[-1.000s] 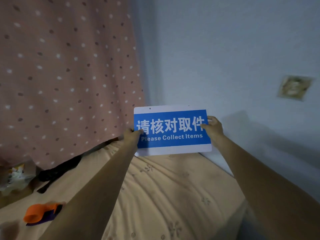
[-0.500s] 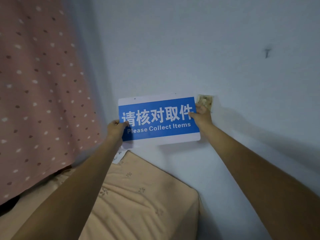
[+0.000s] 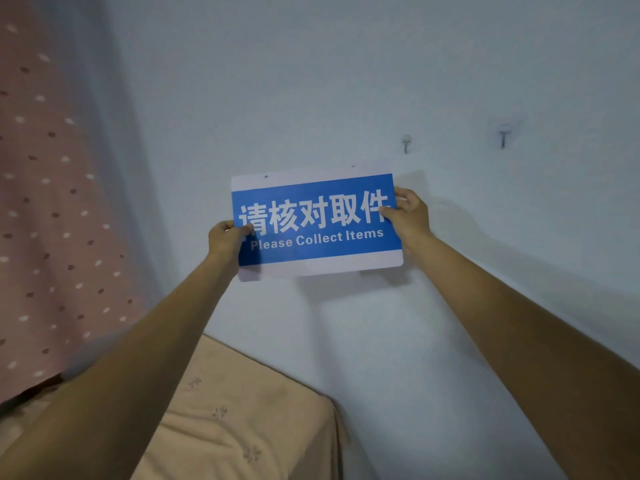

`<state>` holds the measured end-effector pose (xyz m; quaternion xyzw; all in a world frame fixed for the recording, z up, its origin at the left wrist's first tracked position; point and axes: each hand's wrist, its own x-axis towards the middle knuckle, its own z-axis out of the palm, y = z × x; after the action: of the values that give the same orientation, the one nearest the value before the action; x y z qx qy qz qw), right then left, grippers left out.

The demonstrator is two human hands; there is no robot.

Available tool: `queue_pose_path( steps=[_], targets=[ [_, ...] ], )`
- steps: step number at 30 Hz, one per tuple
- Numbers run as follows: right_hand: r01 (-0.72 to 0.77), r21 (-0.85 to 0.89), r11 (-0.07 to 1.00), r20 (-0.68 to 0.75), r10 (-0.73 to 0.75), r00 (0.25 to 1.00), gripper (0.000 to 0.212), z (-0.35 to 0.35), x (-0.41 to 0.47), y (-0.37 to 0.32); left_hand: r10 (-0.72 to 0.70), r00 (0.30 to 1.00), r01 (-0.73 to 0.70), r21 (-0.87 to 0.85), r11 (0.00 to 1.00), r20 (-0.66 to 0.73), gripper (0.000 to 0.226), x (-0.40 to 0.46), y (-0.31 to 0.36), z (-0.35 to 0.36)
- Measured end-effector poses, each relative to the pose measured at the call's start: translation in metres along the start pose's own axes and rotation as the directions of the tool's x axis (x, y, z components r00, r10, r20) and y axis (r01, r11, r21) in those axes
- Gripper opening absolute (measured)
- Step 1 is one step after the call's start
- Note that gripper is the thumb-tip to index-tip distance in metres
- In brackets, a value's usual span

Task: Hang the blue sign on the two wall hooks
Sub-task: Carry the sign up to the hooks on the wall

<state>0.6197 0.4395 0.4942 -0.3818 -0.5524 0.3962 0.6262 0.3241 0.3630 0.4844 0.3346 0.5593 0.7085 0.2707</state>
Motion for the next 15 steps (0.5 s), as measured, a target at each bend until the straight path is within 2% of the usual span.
queue_pose_path(
  steps=[4, 15],
  targets=[
    [0.020, 0.014, 1.000, -0.054, -0.019, 0.998, 0.045, -0.039, -0.001, -0.012, 0.009, 0.998, -0.009, -0.006, 1.000, 0.056, 0.016, -0.009, 0.005, 0.042],
    [0.080, 0.009, 0.997, -0.267, -0.074, 0.961, 0.040, -0.121, -0.001, -0.044, 0.038, 0.960, -0.024, -0.057, 0.998, 0.276, 0.019, -0.013, 0.009, 0.155]
  ],
)
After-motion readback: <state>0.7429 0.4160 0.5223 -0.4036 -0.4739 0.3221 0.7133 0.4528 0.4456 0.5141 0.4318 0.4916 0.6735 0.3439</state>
